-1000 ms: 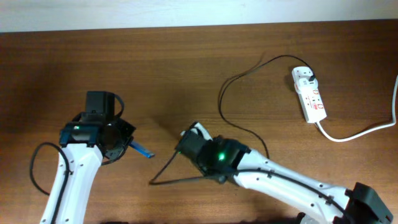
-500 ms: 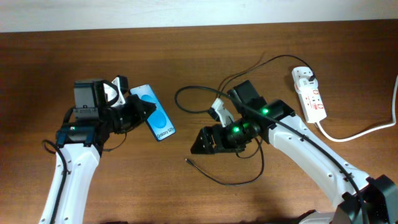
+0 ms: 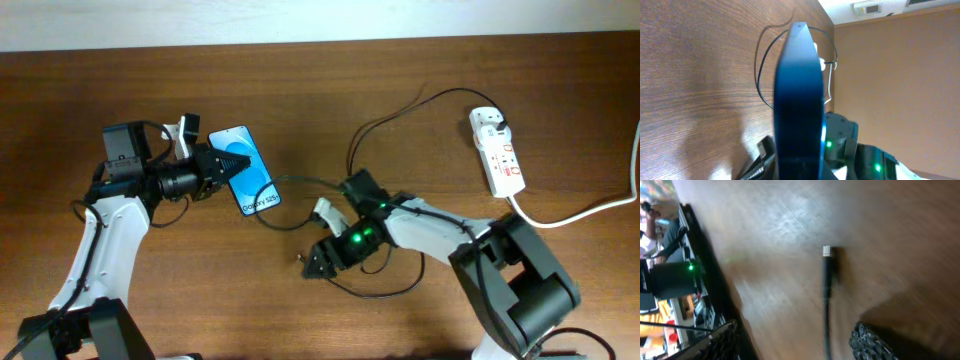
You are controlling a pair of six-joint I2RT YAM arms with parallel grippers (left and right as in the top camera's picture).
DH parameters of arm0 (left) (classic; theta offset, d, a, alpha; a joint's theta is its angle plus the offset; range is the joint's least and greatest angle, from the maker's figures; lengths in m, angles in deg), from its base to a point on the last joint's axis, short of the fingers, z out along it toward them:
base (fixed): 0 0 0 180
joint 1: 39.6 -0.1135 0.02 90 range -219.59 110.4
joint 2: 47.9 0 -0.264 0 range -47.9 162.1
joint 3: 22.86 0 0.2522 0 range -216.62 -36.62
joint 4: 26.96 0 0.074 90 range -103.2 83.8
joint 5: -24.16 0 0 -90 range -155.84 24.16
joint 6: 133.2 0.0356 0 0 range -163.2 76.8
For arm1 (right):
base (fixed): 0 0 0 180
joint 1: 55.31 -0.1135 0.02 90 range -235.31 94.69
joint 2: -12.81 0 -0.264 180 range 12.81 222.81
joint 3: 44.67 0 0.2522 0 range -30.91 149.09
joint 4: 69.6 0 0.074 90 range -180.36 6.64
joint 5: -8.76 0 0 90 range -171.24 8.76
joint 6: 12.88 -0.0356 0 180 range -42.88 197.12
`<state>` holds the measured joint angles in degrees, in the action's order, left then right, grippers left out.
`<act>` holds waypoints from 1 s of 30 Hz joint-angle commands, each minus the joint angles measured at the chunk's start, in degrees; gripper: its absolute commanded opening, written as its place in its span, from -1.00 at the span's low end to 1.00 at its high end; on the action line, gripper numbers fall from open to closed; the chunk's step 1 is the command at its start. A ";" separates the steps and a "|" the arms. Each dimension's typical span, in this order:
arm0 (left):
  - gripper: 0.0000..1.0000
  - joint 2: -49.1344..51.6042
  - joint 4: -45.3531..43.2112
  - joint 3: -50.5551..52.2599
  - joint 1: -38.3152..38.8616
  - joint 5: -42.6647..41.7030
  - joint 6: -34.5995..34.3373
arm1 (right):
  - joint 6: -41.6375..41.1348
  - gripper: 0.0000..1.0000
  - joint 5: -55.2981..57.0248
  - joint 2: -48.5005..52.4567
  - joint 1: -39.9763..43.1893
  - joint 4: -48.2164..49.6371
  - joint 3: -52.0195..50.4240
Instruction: Plug charger to phone and switch on socket
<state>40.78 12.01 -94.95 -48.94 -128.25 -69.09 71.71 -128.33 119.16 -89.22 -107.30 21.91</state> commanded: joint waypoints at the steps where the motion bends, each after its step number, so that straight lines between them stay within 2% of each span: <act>1: -1.00 -0.46 -0.35 -0.79 -0.20 -2.27 1.18 | -1.29 0.33 9.99 2.78 -3.91 0.07 -1.11; 2: -1.00 -0.46 -0.33 -0.79 -0.22 -2.29 1.18 | -1.53 0.13 10.32 2.78 -3.96 0.04 -1.11; 3: -1.00 -0.46 -0.28 -0.79 -0.22 -2.29 1.18 | -1.51 0.05 10.36 2.78 -3.96 0.22 -1.11; 8: -1.00 -0.46 0.11 -0.79 -0.20 -2.32 1.16 | -4.15 -0.09 14.82 4.46 -4.00 2.32 -1.14; 10: -1.00 -0.46 0.22 -0.81 -0.20 -2.32 1.16 | -6.67 -0.37 14.78 9.07 -4.00 5.09 -1.11; 12: -1.00 -0.46 0.55 -0.79 -0.20 -2.32 1.18 | -7.15 -0.81 14.14 9.75 -3.30 5.38 -0.96; 13: -1.00 -0.46 0.57 -0.79 -0.20 -2.34 1.18 | -7.78 -0.92 12.79 9.75 -2.01 5.31 -0.96; 16: -1.00 -0.46 0.57 -0.79 -0.20 -2.34 1.18 | -8.61 -0.91 4.37 9.14 1.07 4.68 -0.94; 18: -1.00 -0.46 0.55 -0.79 -0.20 -2.34 1.20 | -8.63 -0.92 -9.94 5.84 4.55 2.05 -0.96; 20: -1.00 -0.46 0.46 -0.79 -0.20 -3.02 2.47 | -8.57 -0.91 -23.08 0.20 6.97 -2.40 -1.20; 23: -1.00 -0.46 0.31 -0.79 -0.13 -4.24 3.69 | -8.63 -0.91 -32.24 -9.40 7.02 -5.66 -1.31; 25: -1.00 -0.46 -0.28 -0.79 0.94 -4.46 3.32 | -8.61 -0.91 -31.56 -19.02 9.05 -12.96 -1.62; 27: -1.00 -0.46 -3.37 -0.79 2.08 -4.83 0.15 | -8.46 -0.91 -27.91 -25.38 12.68 -19.43 -2.71; 30: -1.00 -0.46 -9.31 -0.79 2.89 -7.02 -4.02 | -6.97 -0.91 -29.68 -38.80 20.70 -23.58 -8.90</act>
<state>40.78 5.82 -94.81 -46.60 -131.64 -69.24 63.58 -156.33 86.00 -71.78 -130.73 16.57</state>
